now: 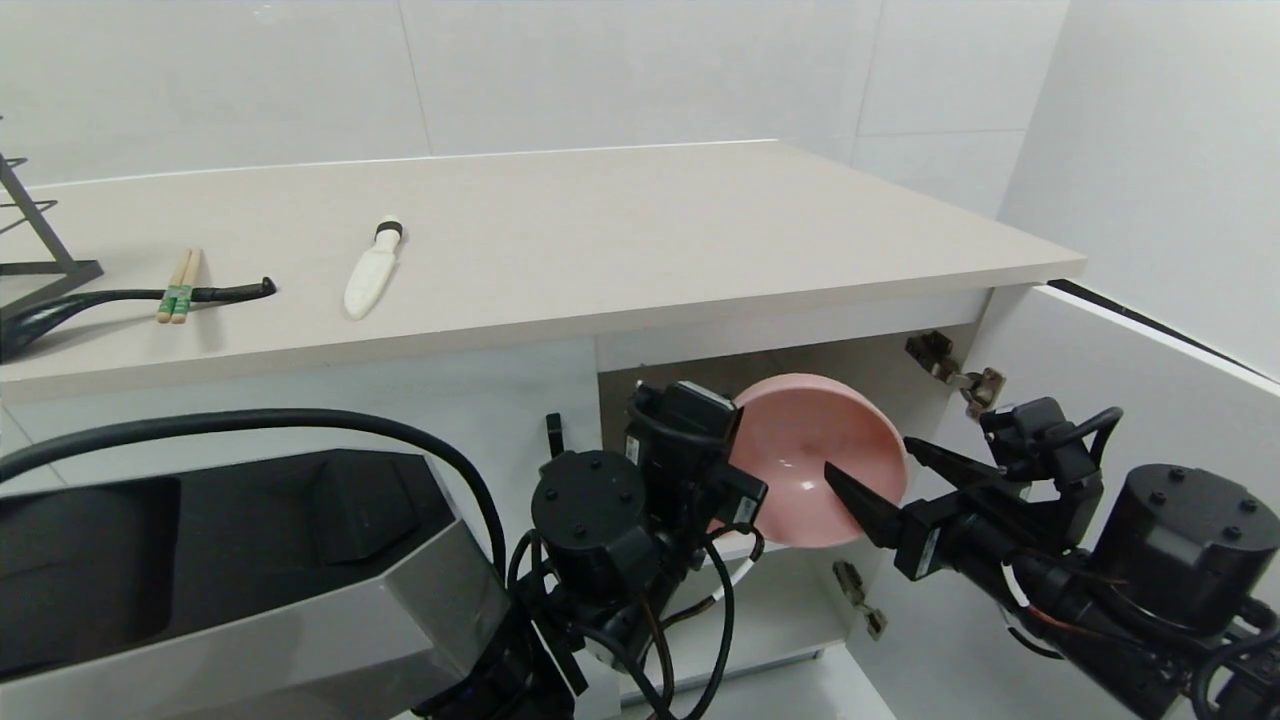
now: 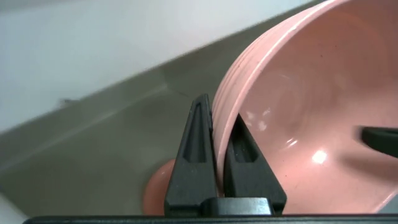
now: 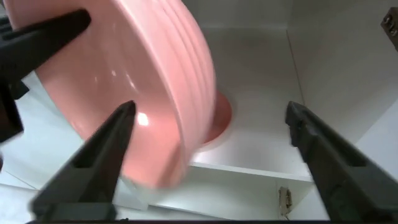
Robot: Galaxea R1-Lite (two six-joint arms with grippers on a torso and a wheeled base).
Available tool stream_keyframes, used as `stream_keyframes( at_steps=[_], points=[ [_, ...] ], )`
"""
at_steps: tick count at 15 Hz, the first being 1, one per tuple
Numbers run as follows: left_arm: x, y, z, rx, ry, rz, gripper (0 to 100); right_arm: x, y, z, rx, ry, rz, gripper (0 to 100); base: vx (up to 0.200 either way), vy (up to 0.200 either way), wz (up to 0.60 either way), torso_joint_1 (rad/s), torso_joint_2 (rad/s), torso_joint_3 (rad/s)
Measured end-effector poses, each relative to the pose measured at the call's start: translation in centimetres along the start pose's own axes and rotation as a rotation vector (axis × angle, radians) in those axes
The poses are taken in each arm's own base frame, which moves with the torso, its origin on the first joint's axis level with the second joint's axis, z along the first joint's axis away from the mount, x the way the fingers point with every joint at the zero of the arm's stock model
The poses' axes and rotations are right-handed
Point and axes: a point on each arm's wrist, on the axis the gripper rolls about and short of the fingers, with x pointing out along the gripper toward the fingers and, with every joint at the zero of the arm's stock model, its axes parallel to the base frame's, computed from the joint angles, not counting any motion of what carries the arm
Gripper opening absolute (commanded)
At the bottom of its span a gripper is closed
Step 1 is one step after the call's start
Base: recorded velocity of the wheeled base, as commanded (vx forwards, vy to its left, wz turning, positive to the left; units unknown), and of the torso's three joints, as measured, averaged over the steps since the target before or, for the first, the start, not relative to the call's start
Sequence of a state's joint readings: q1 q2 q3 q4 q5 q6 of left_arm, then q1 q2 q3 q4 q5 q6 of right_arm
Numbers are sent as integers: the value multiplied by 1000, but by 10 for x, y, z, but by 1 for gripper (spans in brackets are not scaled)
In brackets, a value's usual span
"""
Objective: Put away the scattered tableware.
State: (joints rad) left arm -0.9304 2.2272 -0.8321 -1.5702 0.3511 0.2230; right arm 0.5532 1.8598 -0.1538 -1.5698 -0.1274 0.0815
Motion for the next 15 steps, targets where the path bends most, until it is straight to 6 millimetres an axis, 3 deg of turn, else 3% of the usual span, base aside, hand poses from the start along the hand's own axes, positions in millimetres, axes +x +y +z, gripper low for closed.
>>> stream_keyframes(
  at_steps=[3, 4, 9, 15],
  points=[
    [-1, -3, 0, -2, 0, -6, 0, 0, 1, 1, 0, -5, 4, 0, 0, 0, 0, 0, 0, 0],
    [-1, -4, 0, -1, 1, -10, 100, 0, 2, 1, 1, -8, -3, 0, 0, 0, 0, 0, 0, 0],
    [-7, -19, 0, 0, 2, -54, 100, -1, 7, 1, -3, -3, 35, 0, 0, 0, 0, 0, 0, 0],
    [-26, -27, -2, 14, 44, -106, 100, 8, -23, -10, 9, 44, -96, 0, 0, 0, 0, 0, 0, 0]
  ],
)
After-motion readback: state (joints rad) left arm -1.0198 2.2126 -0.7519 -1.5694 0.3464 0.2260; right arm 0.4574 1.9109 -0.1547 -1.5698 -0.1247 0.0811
